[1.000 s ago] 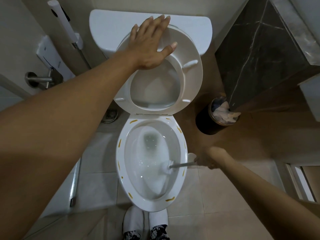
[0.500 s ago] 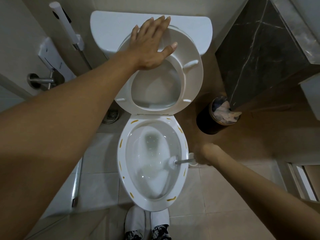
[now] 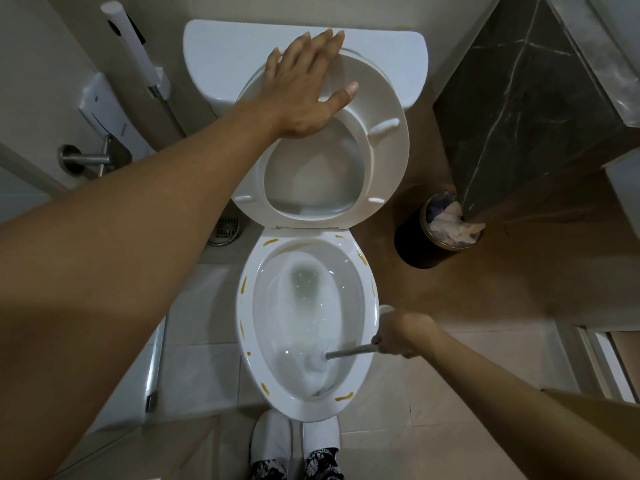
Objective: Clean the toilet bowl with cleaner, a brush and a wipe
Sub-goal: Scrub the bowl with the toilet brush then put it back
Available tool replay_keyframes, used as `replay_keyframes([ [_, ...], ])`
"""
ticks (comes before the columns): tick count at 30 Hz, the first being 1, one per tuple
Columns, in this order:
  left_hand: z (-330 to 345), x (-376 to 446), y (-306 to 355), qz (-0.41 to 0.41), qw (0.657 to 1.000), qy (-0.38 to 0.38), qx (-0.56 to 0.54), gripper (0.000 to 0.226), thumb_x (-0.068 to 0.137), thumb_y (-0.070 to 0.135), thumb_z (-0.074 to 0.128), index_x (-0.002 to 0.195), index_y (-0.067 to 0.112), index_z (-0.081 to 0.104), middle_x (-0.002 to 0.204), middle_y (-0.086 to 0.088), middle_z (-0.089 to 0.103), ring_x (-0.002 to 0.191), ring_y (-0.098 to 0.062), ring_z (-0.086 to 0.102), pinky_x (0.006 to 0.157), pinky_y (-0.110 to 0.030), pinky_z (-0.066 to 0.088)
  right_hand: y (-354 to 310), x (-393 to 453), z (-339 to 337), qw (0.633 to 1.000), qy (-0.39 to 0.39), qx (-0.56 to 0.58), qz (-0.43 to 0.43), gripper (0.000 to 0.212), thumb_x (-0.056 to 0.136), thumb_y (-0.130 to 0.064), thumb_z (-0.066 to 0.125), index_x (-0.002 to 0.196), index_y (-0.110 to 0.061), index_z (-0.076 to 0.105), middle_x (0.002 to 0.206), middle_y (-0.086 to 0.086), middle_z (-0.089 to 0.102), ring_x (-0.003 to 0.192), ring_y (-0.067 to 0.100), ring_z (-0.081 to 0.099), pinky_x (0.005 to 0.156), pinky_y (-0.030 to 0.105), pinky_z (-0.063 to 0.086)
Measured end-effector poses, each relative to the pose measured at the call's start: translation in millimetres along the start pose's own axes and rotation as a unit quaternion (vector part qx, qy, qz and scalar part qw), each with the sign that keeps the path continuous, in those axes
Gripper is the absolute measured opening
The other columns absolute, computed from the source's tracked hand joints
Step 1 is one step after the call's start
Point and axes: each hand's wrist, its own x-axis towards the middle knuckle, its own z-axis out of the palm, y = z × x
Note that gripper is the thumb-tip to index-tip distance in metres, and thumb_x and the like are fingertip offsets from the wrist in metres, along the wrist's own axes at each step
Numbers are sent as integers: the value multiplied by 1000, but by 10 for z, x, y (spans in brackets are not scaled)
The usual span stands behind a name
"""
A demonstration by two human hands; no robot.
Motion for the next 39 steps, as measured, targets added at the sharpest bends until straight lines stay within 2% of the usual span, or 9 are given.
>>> replay_keyframes([
  [3,-11,-11,8,-1,1000,-1,-3,69,97,57,24,152,24,-1,160,2,-1,147,-21,-6,116,-48,-4,22,99,36,999,33,22,22,32,96,-21,49,126,-12,59,78,-1,49,77,20,52,53,22,37],
  [6,-6,-9,9,0,1000,3,0,69,97,57,24,152,24,-1,160,1,-1,147,-21,-5,116,-48,-4,81,226,-9,993,93,58,51,33,94,-24,49,124,-17,61,110,4,61,95,26,63,76,33,52],
  [10,4,-1,-7,3,1000,3,4,69,97,58,24,152,24,-1,160,1,-1,147,-21,-5,116,-49,-3,65,265,57,978,179,74,72,28,99,-20,43,121,-13,59,108,6,63,97,25,65,80,35,54],
  [15,4,-5,1,2,1000,4,2,69,97,58,24,152,24,-1,160,1,-2,147,-21,-5,116,-48,-4,117,311,118,990,127,40,40,29,99,-26,45,122,-13,57,105,5,61,95,23,65,79,33,53],
  [23,16,6,-3,-1,1000,6,9,69,97,58,24,152,25,-1,160,1,-2,147,-21,-5,116,-48,-4,193,364,44,977,189,77,59,32,99,-30,47,123,-12,58,109,6,64,99,24,65,82,34,52],
  [28,19,9,-8,2,1000,8,10,69,97,58,24,152,24,0,160,0,-1,147,-22,-4,116,-50,-3,239,331,164,990,131,41,40,31,98,-33,49,122,-15,58,100,3,60,94,21,64,77,31,50],
  [34,16,5,-1,1,1000,9,9,70,97,58,24,152,24,-1,160,0,-1,147,-22,-4,116,-49,-3,133,332,415,998,43,-34,-18,39,100,-35,42,135,-20,51,123,6,58,99,22,61,76,30,49],
  [37,27,12,-8,2,1000,11,17,70,97,57,24,153,22,0,160,-2,-1,147,-23,-3,116,-49,-3,15,339,472,998,48,17,-32,37,101,-28,39,133,-15,54,119,9,58,105,27,59,82,33,47],
  [39,39,18,-11,4,1000,13,20,71,96,58,24,153,22,1,160,-2,0,147,-24,-2,116,-50,-3,-58,380,562,988,70,134,-14,36,100,-28,40,123,-10,59,99,8,58,86,24,57,78,34,47],
])
